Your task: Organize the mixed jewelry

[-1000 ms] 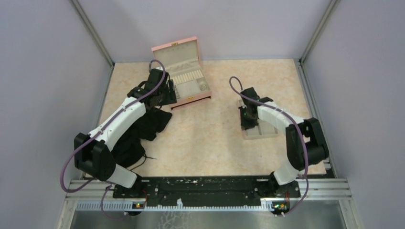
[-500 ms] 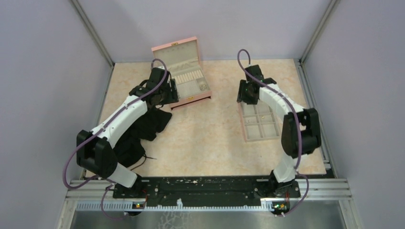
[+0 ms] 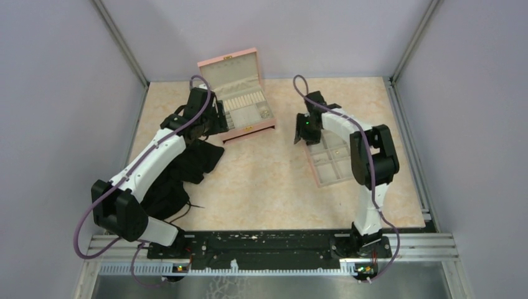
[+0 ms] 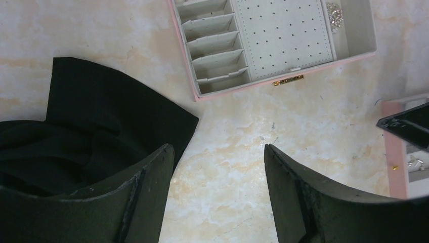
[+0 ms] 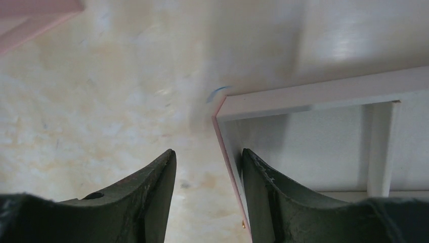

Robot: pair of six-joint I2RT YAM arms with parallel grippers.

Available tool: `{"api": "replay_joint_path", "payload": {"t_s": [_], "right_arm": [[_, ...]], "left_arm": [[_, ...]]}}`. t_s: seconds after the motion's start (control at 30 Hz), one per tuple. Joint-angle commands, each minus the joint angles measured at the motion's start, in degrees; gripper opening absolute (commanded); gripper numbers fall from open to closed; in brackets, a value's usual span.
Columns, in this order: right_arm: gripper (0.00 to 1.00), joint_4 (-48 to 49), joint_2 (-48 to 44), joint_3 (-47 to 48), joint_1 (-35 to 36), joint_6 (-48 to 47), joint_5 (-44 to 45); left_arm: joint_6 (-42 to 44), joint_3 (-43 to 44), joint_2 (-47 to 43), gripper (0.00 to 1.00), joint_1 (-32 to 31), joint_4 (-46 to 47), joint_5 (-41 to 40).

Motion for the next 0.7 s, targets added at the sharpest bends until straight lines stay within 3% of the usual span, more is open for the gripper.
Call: {"api": "replay_joint_path", "payload": {"t_s": [0.0,0.23,0.37,0.53,0.67], "right_arm": [[0.51,0.94,-1.48,2.97,9.07,-2.07,-6.38],[0.51,-1.29,-8.22,-5.93,18.39,-2.92,-11.88],[0.51,-9.51,-14.84,-9.10,21.24,-9.10,-12.26],[0.52,-18.24,-26.33,-9.86,21.29,-6.71,-0.17],[0.53,-21.19,-35.24,-15.31,21.22,10.59,13.14]], "left_arm": [[0.58,-0.57,-0.47,0.73,0.50,-0.12,-0.56],[0.59,0.13,1.52,0.73,1.22,0.14,-1.18],[0.88,0.43,2.29,0.73,1.79,0.50,-0.84],[1.20,1.29,3.95,0.73,2.40,0.65,-0.80],[1.05,1.88,4.70,0.72,2.87,1.19,-0.13]]}}
